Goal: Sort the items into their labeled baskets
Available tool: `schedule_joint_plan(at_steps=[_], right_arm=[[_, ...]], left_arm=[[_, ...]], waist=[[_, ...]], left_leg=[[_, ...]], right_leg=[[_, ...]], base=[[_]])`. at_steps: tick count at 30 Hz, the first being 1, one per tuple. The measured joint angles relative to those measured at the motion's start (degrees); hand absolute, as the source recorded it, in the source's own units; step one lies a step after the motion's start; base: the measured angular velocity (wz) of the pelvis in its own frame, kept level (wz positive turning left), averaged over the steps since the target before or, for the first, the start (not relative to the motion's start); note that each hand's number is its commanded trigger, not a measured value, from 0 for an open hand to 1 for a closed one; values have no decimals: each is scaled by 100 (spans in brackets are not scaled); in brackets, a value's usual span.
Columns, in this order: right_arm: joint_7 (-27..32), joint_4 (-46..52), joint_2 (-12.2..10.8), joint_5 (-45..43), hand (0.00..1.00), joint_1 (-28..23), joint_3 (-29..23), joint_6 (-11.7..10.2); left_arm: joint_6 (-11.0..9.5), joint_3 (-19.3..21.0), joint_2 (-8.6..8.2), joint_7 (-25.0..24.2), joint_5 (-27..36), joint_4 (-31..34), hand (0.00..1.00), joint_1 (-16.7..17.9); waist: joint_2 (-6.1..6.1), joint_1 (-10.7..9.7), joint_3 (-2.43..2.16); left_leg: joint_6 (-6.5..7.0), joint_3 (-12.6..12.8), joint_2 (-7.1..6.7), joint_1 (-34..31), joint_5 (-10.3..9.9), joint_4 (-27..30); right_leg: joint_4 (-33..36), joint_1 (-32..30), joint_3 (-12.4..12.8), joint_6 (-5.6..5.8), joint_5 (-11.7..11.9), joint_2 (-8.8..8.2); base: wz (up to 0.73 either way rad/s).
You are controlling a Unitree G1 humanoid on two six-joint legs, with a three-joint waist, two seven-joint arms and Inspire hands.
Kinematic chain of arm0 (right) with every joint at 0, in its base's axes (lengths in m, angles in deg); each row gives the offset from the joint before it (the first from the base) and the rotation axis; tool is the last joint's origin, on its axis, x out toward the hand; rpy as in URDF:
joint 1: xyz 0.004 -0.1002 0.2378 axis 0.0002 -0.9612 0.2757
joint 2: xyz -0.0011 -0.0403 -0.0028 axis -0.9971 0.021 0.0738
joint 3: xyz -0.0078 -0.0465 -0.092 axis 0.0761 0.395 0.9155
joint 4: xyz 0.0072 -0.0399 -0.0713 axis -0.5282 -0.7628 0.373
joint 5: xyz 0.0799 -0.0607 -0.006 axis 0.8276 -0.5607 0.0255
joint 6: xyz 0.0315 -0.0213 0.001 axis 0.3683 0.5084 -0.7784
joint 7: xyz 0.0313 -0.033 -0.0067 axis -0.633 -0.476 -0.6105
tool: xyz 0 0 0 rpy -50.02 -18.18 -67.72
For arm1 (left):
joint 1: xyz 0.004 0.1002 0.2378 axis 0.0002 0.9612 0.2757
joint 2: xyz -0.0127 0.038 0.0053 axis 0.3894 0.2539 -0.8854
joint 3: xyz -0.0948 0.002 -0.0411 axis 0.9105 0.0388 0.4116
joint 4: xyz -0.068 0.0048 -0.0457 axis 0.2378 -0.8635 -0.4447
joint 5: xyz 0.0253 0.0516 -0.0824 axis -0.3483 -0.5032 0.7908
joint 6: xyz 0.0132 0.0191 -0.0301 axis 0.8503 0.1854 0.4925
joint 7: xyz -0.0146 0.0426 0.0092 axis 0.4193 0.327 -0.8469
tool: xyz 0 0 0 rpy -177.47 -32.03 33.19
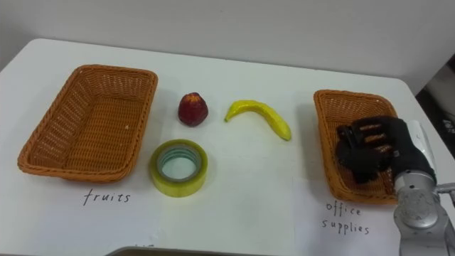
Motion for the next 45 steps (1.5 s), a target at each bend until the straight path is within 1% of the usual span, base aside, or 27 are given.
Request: schedule_joint_plan(at_steps=[5, 6, 7, 8, 9, 10, 18, 45], right_arm=[[-46, 1, 0, -1, 100, 0, 0, 0], [-47, 1, 0, -1, 79, 0, 0, 0], [-48, 1, 0, -1, 61, 0, 0, 0], [-49, 0, 0, -1, 55, 0, 0, 0], [-49, 1, 0, -1, 34, 0, 0, 0], [-50, 0, 0, -1, 0, 0, 0, 0], [-64, 38, 0, -41, 0, 5, -76, -4], [-108, 39, 0, -50, 0, 5, -81, -5]], left_arm=[[7, 0, -2, -1, 0, -1, 0, 6], [7, 0, -3, -1, 0, -1, 0, 5], [7, 0, -3, -1, 0, 0, 0, 5], [7, 0, -4, -1, 0, -1, 0, 5], [8, 0, -4, -1, 0, -1, 0, 6], [8, 0, -4, -1, 0, -1, 0, 6], [8, 5, -4, -47, -2, -1, 0, 7], [7, 7, -7, -78, -2, 1, 0, -1]], waist=[[-2, 1, 1], [-3, 1, 1], [-3, 1, 1], [-3, 1, 1], [-4, 1, 2], [-4, 1, 2], [-16, 1, 10], [17, 1, 6]], left_leg=[[0, -7, -1, -1, 0, 0], [0, -7, -1, -1, 0, 0], [0, -7, -1, -1, 0, 1], [0, -7, -2, -1, 0, 1], [0, -7, -3, -1, 0, 2], [0, -7, -3, -1, 0, 2], [0, -10, -3, 4, 0, 10], [0, -8, 0, 15, 0, 20]], right_leg=[[-4, 2, -4, 0, 0, -1], [-5, 3, -4, 0, 0, -1], [-5, 4, -4, 0, 0, -1], [-6, 4, -3, 0, 0, -1], [-6, 5, -3, 1, 0, -2], [-6, 5, -3, 1, 0, -2], [-12, 16, -4, 1, -1, -2], [-2, 26, -3, 0, 0, -2]], base=[[0], [0], [0], [0], [0], [0], [0], [0]])
